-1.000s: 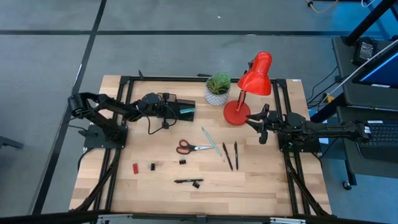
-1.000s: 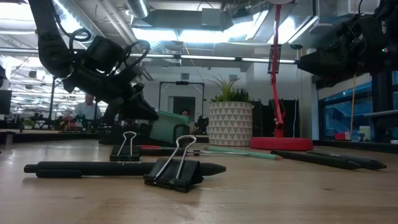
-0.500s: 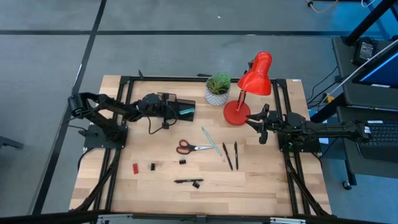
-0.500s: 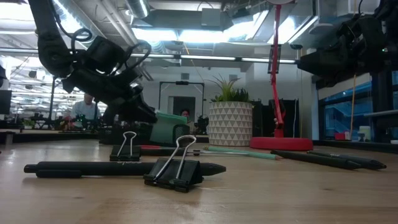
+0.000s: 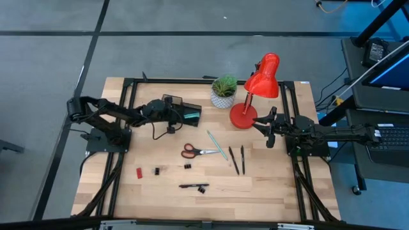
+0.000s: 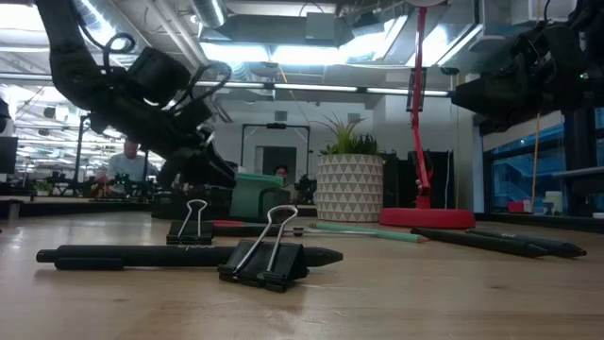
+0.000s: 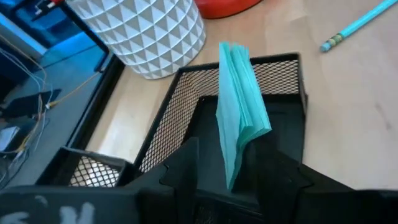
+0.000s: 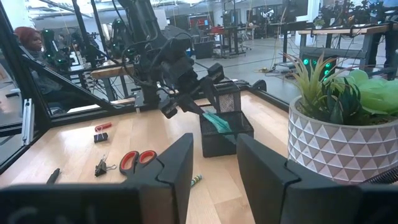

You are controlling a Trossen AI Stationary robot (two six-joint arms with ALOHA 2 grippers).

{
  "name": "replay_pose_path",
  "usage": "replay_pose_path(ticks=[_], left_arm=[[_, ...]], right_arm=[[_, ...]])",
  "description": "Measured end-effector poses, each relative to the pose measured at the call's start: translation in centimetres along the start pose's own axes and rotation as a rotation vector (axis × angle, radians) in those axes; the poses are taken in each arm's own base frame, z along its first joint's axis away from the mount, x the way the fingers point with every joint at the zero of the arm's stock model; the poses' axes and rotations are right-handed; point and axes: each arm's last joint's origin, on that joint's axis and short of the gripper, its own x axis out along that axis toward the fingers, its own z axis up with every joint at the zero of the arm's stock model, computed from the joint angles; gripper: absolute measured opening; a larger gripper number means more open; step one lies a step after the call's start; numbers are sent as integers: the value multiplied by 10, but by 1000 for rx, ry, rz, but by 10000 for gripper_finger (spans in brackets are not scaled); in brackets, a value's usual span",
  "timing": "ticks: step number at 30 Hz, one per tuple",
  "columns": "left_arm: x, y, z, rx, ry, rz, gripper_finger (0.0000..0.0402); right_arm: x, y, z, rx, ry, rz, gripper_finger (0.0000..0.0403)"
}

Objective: Pick and place office supplies into organizer
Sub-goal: Put the blue sticky note into the black desk organizer

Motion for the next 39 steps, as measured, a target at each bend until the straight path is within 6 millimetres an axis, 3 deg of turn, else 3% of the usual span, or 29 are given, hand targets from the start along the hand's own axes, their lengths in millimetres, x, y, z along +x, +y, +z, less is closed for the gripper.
replay_pose_path(ticks=[12,29,39], left_arm=[[-16,-2,6,-6,86,50,132],[-35,-20,34,-16,-45,-12,132],[-24,-46,75,-73,-15,-152,132]], right_arm=[[0,0,0,1,0,0,127],[0,0,0,0,0,0,127],[0,0,0,-1,0,0,127]])
